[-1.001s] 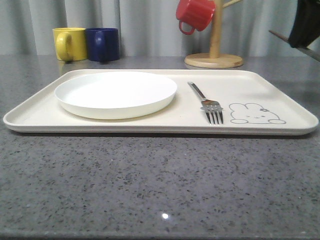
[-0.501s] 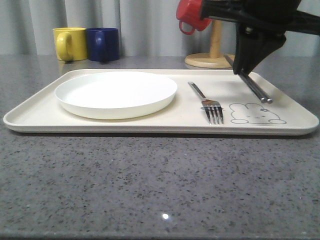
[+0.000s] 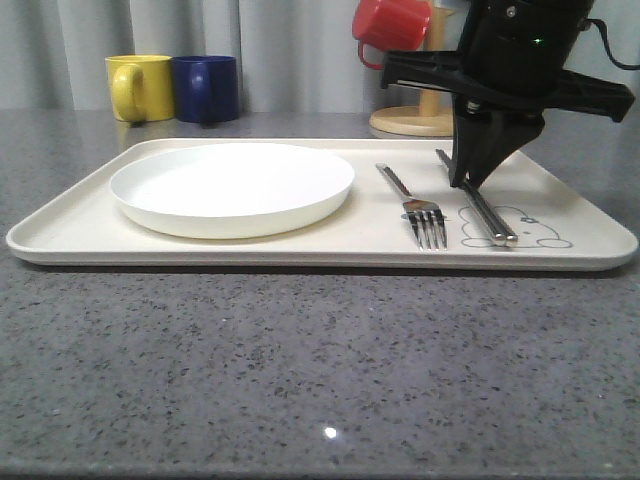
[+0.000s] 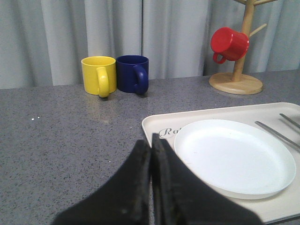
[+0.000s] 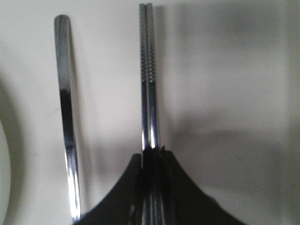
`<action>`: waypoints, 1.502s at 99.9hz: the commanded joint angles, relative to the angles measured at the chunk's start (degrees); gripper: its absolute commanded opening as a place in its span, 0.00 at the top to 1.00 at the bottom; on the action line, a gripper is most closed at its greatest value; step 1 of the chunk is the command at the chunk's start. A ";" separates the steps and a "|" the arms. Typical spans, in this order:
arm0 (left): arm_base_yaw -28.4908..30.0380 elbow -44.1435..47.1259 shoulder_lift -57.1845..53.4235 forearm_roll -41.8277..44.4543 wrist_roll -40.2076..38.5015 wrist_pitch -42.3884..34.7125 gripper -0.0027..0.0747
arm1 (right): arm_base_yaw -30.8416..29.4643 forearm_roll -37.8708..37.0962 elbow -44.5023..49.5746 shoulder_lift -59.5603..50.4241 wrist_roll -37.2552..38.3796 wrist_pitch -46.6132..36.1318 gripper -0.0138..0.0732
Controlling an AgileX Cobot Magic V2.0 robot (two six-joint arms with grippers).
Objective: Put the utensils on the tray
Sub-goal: 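Place the chopsticks with the right gripper on the tray beside the fork, then grasp the silver spoon with the right gripper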
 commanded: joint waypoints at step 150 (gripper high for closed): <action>-0.24 -1.60 0.32 -0.24 -0.19 -4.71 0.99 | -35.24 0.49 -1.85 -6.03 -34.96 4.92 0.50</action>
